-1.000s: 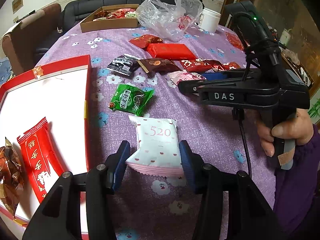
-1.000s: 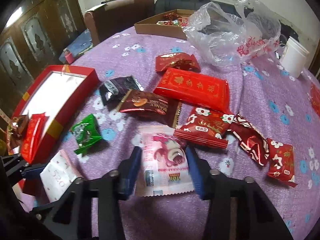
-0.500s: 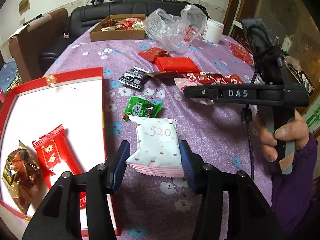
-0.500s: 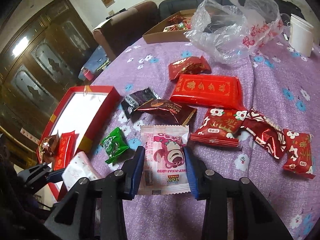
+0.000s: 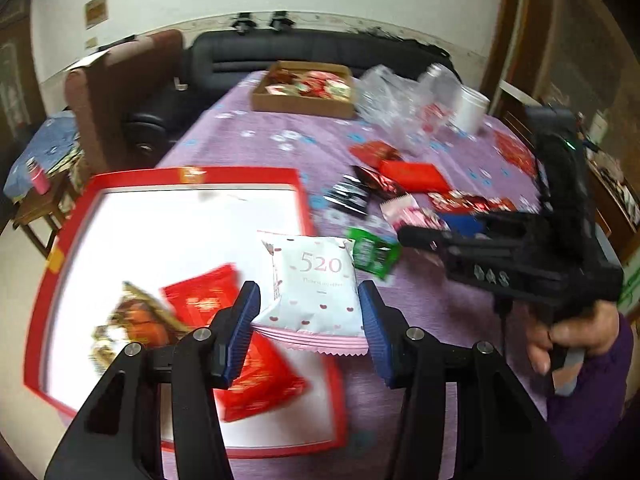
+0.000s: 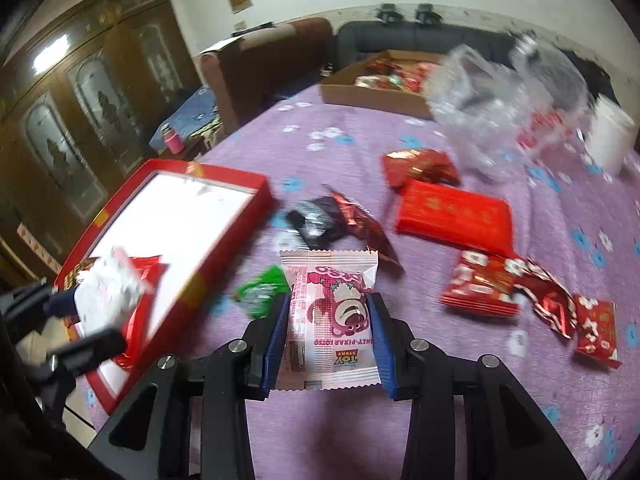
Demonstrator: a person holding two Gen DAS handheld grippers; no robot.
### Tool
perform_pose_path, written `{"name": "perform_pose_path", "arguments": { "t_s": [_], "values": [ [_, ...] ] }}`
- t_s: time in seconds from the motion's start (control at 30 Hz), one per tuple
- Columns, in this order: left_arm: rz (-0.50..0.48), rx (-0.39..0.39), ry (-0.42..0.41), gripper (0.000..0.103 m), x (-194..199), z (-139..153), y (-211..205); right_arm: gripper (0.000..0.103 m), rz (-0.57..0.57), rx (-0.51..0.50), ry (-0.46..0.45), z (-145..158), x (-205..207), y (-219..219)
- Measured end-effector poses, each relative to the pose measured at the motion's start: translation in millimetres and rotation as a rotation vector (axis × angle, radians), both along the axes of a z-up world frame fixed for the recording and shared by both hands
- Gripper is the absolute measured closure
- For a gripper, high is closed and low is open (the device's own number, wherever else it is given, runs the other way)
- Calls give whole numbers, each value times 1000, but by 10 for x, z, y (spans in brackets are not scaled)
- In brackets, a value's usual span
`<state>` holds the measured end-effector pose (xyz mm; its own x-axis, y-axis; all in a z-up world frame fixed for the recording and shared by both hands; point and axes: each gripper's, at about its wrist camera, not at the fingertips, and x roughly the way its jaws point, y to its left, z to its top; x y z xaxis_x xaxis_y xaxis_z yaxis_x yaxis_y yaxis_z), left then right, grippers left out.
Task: Organize snacks
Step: 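Carry both packets over the tray and release them beside the brown bag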
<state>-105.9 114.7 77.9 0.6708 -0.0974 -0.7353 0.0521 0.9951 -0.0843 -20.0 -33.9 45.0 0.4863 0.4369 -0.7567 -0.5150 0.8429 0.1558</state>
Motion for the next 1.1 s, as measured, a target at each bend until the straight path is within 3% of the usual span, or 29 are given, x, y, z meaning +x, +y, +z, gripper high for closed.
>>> {"name": "perform_pose_path", "arguments": {
  "t_s": [0.43, 0.77, 0.93, 1.03, 1.1],
  "values": [
    [203, -10, -27, 54, -174, -34, 853, 64, 162, 8, -21, 85, -343, 1002],
    [264, -33, -10, 53, -211, -181, 1190, 64, 236, 6, -15, -45, -492, 1627],
    [276, -33, -13, 52, -203, -206, 1269, 64, 234, 10, 3, -136, -460, 1765],
    [285, -30, -19, 48, -198, -212, 1305, 61, 229, 70, 21, -157, -390, 1739],
    [294, -23, -24, 45, -194, -216, 1312, 52, 210, 106, 48, -180, -319, 1686]
  ]
}}
